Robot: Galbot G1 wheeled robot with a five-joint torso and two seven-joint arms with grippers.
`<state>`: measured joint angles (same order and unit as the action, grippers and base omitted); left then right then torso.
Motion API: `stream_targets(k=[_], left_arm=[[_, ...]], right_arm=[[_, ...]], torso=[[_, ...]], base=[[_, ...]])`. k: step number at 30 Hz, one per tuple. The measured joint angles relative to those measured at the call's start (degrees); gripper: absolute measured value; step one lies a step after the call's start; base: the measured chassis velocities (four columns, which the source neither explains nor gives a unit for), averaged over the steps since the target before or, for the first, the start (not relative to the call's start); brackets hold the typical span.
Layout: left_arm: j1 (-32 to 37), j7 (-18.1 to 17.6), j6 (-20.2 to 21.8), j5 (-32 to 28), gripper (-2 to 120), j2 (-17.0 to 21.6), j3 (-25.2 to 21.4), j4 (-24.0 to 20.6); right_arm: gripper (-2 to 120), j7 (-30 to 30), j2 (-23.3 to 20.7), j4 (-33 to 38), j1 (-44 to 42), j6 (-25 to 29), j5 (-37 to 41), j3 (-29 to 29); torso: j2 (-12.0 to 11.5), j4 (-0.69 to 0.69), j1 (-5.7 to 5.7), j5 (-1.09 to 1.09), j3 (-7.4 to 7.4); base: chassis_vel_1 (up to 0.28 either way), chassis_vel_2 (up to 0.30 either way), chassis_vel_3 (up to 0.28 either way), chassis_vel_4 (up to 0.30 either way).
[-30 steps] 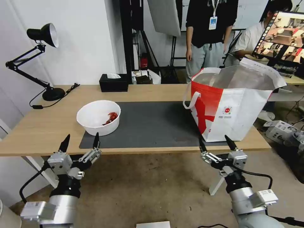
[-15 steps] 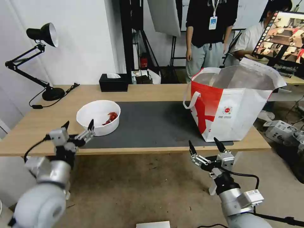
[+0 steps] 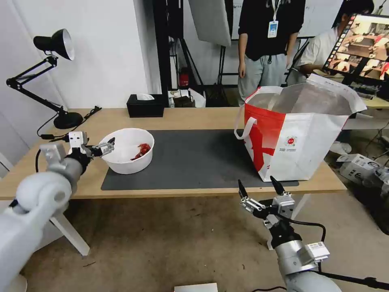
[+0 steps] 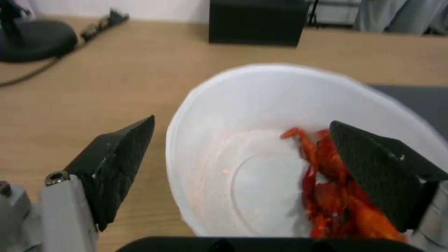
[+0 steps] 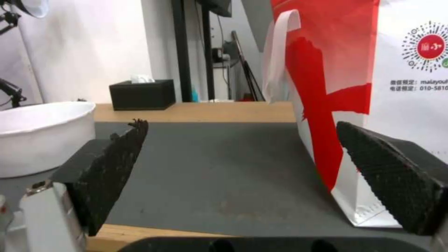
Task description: Pick up the trash from the table and place it into the takeout bag.
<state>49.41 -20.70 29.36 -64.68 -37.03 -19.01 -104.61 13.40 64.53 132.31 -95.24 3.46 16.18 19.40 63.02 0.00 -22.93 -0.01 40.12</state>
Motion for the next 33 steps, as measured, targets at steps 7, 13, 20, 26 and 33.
stream_targets(k=[7, 13, 20, 26, 33], left_arm=[[-8.6, -0.9, 2.5, -0.7, 100, -0.7, 8.2, 6.4], [-10.8, -2.6, 4.5, 1.0, 100, -1.3, 10.9, 9.0], [-11.3, -3.1, 7.6, 1.0, 100, -1.0, 11.5, 9.4], [-11.8, -3.9, 8.8, -0.1, 85, -1.0, 11.9, 9.3], [-12.3, -4.0, 8.8, -0.5, 59, -0.7, 12.1, 9.1]], right_arm=[[100, 0.0, 0.0, 0.0, 0.1, 0.0, 0.0, 0.9], [100, 0.5, 0.0, -0.1, 0.1, 0.0, 0.0, 1.1], [100, 2.2, 0.1, -0.3, 0.2, -0.3, 0.2, 0.8], [100, 3.5, 0.5, -0.2, 0.0, -0.9, 0.4, 0.1], [100, 3.5, 0.6, -0.1, -0.1, -1.0, 0.4, -0.2]], torso=[[0.0, 0.0, 0.0, 0.0, 0.0], [0.0, 0.0, 0.01, 0.0, 0.0], [0.0, 0.01, 0.01, 0.01, -0.01], [0.0, 0.0, 0.01, 0.01, -0.01], [0.0, 0.0, 0.01, 0.01, -0.01]], base=[[0.0, 0.0, 0.0, 0.0], [0.0, 0.0, 0.0, 0.0], [0.0, 0.0, 0.0, 0.0], [0.0, 0.0, 0.0, 0.0], [0.0, 0.0, 0.0, 0.0]])
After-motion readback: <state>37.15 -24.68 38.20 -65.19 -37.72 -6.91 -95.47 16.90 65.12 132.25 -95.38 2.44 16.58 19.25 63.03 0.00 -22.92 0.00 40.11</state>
